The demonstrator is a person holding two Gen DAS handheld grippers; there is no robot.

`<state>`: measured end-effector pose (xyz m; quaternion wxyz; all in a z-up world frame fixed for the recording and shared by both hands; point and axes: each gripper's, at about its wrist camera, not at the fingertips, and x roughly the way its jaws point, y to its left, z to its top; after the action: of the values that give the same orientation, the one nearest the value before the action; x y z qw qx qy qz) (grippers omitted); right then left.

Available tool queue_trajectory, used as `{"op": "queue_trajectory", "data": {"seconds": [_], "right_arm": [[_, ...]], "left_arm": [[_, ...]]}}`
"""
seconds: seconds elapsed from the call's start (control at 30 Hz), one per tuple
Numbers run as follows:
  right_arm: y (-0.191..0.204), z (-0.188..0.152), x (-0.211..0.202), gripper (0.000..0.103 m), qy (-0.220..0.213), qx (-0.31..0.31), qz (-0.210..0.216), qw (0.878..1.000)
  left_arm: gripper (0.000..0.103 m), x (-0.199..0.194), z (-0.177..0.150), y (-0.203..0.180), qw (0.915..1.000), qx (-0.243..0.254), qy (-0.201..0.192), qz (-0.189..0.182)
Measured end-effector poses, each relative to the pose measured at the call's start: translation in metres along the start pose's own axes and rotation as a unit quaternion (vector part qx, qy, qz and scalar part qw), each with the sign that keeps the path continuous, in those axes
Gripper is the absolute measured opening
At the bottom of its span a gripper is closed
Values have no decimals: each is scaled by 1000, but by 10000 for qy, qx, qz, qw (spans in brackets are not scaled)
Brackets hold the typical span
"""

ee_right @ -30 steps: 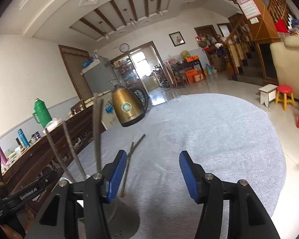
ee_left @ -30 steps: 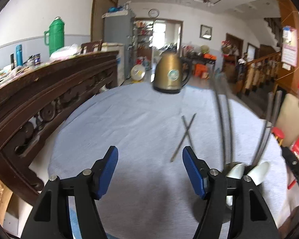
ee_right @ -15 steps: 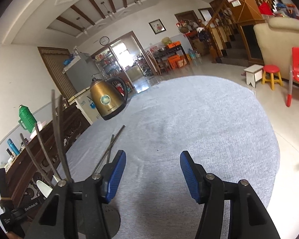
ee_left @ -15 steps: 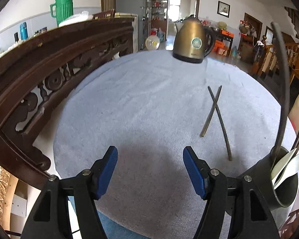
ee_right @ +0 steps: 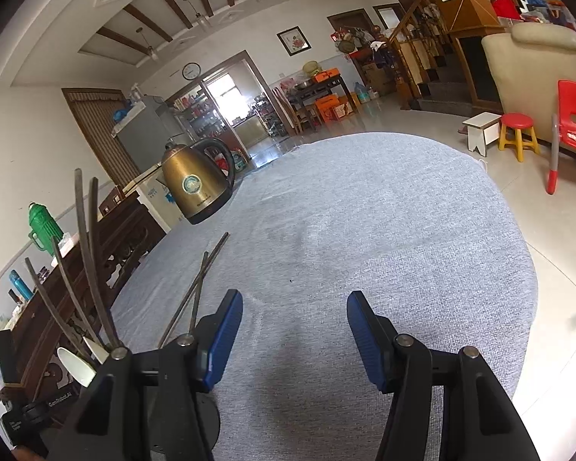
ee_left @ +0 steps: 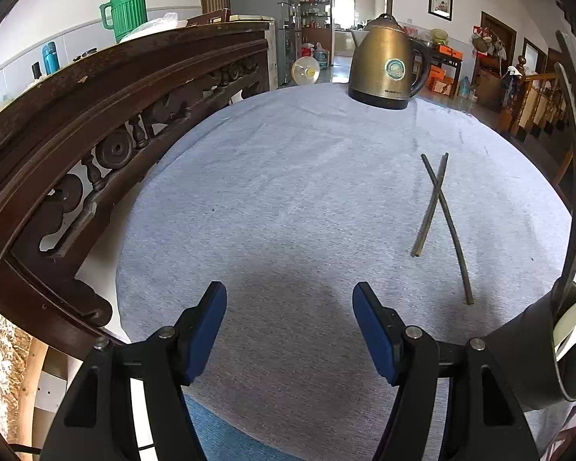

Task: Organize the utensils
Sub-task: 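Move both open tools toward the two remaining dark chopsticks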

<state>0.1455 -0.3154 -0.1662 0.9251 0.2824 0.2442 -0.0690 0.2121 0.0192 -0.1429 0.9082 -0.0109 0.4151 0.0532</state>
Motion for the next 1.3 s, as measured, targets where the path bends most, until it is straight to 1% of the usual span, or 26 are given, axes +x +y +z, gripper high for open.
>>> {"op": "queue_trajectory", "data": {"seconds": [0.23, 0.53, 0.8, 1.3], "right_arm": [[7, -2, 11, 60, 142, -57, -27, 9999], [13, -6, 24, 60, 347, -165, -50, 9992], [18, 3, 34, 60, 429, -277, -96, 9987], [24, 18, 62, 60, 790, -402, -39, 9961]], "left_arm": [[69, 4, 1, -1, 10000, 85, 2, 34], [69, 12, 3, 0, 10000, 48, 63, 35], [69, 16, 8, -2, 10000, 73, 57, 1], [69, 28, 22, 4, 10000, -42, 65, 7]]}}
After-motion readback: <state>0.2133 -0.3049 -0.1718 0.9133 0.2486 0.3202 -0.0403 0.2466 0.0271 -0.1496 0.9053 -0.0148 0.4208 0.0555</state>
